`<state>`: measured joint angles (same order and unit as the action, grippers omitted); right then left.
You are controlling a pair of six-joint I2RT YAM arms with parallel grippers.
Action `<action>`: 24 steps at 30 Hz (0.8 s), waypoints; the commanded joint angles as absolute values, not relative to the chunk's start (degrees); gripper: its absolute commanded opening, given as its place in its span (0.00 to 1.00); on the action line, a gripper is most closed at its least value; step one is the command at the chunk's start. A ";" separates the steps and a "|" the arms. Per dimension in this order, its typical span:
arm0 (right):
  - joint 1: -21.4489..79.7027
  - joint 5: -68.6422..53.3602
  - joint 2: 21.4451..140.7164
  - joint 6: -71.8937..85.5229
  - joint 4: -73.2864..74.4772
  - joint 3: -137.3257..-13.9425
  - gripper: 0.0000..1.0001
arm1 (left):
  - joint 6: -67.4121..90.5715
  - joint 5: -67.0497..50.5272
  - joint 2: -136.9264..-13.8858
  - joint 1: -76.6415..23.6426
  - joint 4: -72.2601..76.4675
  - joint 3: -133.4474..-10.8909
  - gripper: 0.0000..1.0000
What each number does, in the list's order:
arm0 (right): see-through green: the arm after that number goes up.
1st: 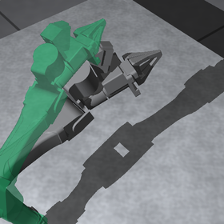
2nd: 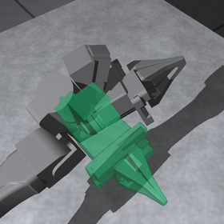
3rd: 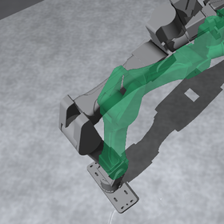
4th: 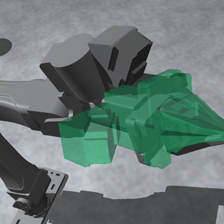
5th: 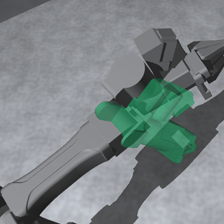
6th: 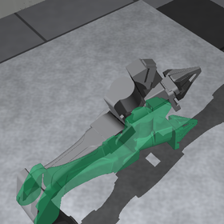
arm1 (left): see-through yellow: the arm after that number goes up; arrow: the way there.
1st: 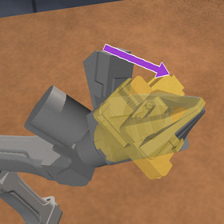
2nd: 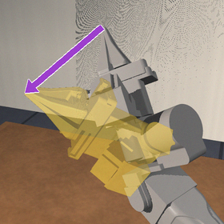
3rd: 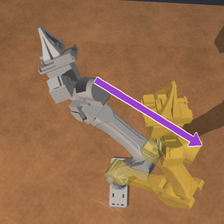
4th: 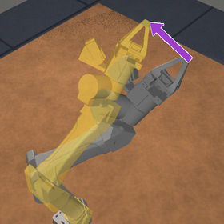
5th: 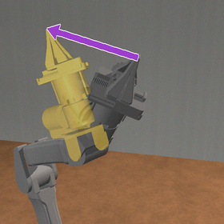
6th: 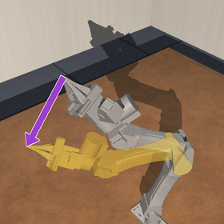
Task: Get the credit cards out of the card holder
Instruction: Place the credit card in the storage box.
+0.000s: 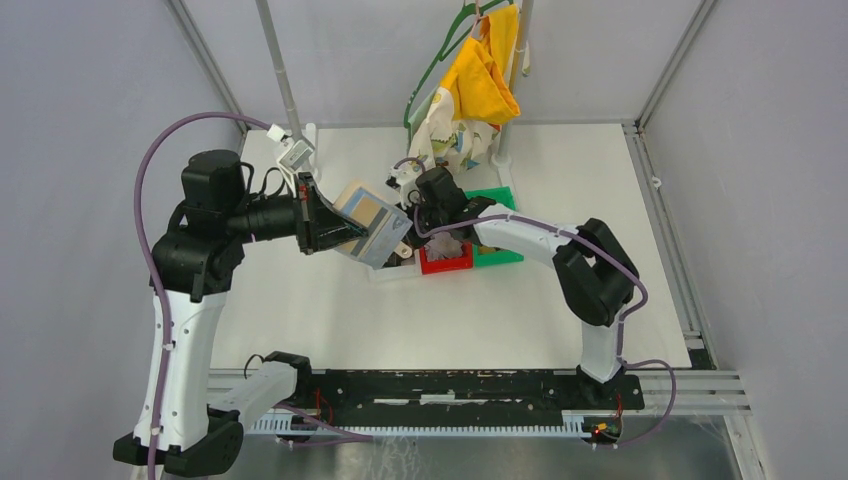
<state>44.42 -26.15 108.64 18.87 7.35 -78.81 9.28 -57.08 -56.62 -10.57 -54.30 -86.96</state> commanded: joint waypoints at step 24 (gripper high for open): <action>45.94 -17.21 107.15 10.24 6.68 -80.63 0.47 | 2.29 -58.19 -58.44 -10.37 -58.37 -92.48 0.12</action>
<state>45.65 -19.92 113.14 11.42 11.14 -81.80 5.58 -57.19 -58.52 -10.57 -58.78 -89.86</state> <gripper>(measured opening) 0.419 0.152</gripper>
